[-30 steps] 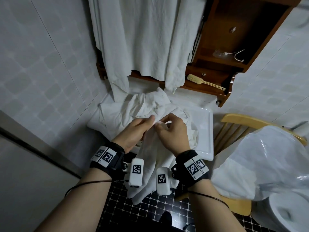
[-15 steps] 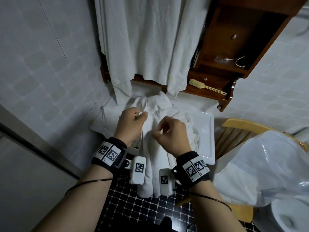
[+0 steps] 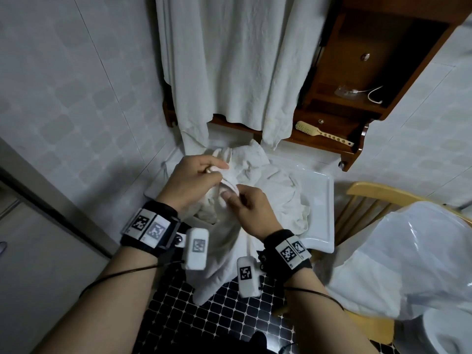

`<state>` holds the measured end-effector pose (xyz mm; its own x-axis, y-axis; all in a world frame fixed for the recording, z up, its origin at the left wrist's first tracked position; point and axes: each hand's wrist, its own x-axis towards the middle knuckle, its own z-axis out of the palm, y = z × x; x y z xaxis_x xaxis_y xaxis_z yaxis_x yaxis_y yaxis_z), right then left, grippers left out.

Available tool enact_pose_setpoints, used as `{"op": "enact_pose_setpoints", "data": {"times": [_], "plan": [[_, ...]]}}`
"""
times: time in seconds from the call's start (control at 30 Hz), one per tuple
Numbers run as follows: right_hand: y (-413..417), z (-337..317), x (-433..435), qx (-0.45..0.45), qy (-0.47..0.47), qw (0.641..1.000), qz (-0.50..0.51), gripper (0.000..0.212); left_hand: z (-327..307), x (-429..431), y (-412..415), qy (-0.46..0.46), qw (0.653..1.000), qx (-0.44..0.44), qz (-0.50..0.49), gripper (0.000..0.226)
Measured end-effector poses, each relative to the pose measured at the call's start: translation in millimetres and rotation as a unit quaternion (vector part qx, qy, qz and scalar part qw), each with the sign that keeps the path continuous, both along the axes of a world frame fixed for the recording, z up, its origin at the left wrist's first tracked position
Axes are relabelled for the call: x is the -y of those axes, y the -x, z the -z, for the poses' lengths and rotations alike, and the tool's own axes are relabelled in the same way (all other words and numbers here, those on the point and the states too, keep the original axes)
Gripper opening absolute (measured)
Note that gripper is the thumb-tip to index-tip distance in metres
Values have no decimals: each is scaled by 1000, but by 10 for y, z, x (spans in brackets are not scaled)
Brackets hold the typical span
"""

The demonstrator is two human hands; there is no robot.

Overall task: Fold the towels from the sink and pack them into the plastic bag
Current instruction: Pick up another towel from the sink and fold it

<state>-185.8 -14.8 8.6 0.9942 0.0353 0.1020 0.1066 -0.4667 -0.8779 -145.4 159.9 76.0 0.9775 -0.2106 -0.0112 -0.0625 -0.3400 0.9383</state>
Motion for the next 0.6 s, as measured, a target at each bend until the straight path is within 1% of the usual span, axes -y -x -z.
{"op": "enact_pose_setpoints", "data": {"times": [0.07,0.1,0.17,0.2,0.27,0.3,0.33,0.4,0.5,0.57,0.6], "plan": [[-7,-44,42,-16,-81,997,-6,35,17,-126,-28,-21,999,17,46,28],[-6,-83,49,-14,-105,994,-8,34,27,-164,-40,-29,998,33,53,25],[-11,-187,70,-3,-117,993,-12,35,36,-167,-67,-50,994,84,49,18],[-12,-240,79,4,-115,993,-16,35,26,-146,-65,-49,993,95,55,17],[-16,-326,99,17,-106,994,-16,37,-52,-54,-8,-11,994,68,83,11],[-15,-357,101,20,-106,994,-15,38,-81,-6,19,3,995,54,85,12],[-13,-382,99,21,-109,994,-15,39,-99,32,35,9,996,49,75,17],[-1,-416,90,23,-117,993,-20,36,-106,81,36,-6,997,64,44,25],[33,-466,64,26,-149,988,-28,24,-60,102,15,-51,993,111,6,40],[32,-471,58,39,-179,983,-16,24,-58,124,-5,-67,985,158,-31,38],[22,-455,62,40,-179,983,-13,27,-72,147,-7,-74,978,187,-49,35]]}}
